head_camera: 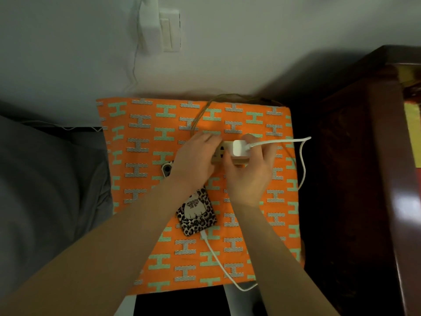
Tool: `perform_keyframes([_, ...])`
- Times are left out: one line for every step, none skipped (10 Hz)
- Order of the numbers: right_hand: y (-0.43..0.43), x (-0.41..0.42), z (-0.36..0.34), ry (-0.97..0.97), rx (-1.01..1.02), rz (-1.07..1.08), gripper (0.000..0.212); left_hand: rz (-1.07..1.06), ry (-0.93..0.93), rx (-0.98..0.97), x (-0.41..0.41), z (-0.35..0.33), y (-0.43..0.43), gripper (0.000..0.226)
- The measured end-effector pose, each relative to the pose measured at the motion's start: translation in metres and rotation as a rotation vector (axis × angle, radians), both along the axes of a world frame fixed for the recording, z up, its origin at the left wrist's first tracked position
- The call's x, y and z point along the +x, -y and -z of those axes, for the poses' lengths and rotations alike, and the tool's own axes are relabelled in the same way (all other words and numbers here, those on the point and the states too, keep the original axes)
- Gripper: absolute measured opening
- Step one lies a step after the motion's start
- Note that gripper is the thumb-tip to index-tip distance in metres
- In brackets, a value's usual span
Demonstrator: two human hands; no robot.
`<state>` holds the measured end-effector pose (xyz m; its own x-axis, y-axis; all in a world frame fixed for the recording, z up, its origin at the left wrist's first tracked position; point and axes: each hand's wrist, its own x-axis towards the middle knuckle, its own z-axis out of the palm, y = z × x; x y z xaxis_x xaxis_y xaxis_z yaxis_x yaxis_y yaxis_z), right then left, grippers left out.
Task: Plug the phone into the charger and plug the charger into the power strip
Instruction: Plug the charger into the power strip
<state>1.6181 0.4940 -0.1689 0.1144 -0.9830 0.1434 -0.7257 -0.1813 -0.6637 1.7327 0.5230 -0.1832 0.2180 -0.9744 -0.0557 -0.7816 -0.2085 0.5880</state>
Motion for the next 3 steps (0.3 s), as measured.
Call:
perform_keyframes([0.0003, -0.0003, 0.0032, 0.012, 0.002, 0.012, 0.040, 0.000, 0.007, 0.015, -0.0002, -0.0019, 0.0005, 0.046])
perform_keyframes([-0.0001, -0.0015, 0.0071, 0.012, -0.012, -0.004, 0.042, 0.007, 0.008, 0.025, -0.0014, 0.0009, 0.0002, 0.046])
perform_keyframes([0.0025, -0.0043, 0.0064, 0.007, 0.013, -0.025, 0.048, 0.020, 0.016, 0.057, -0.0014, -0.0030, 0.0007, 0.045])
